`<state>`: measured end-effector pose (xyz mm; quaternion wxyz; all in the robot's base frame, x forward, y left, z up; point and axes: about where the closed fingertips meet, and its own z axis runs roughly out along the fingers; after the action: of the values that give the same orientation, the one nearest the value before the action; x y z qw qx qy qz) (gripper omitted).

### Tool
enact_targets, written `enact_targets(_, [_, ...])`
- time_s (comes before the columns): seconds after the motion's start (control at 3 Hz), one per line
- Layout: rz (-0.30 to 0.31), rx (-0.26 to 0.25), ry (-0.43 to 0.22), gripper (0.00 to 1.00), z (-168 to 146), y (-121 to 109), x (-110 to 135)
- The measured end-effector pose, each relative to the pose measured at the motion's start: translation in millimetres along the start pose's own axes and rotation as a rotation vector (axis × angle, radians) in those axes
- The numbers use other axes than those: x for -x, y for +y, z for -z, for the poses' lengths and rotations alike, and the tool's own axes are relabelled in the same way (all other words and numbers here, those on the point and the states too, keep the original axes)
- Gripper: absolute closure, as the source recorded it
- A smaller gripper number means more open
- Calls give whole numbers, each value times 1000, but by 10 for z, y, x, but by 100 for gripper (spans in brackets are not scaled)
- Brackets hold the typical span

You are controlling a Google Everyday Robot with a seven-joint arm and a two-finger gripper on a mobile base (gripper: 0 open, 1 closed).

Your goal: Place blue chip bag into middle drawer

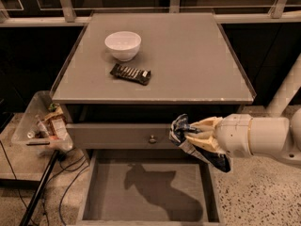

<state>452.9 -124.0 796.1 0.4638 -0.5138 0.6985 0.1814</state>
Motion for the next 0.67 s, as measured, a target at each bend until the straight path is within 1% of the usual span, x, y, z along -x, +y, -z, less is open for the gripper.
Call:
enact_targets(0.33, [-19,39,28,100,-210,102,-156])
enact_targets(0.67, [-59,96,86,100,-603,300,-587])
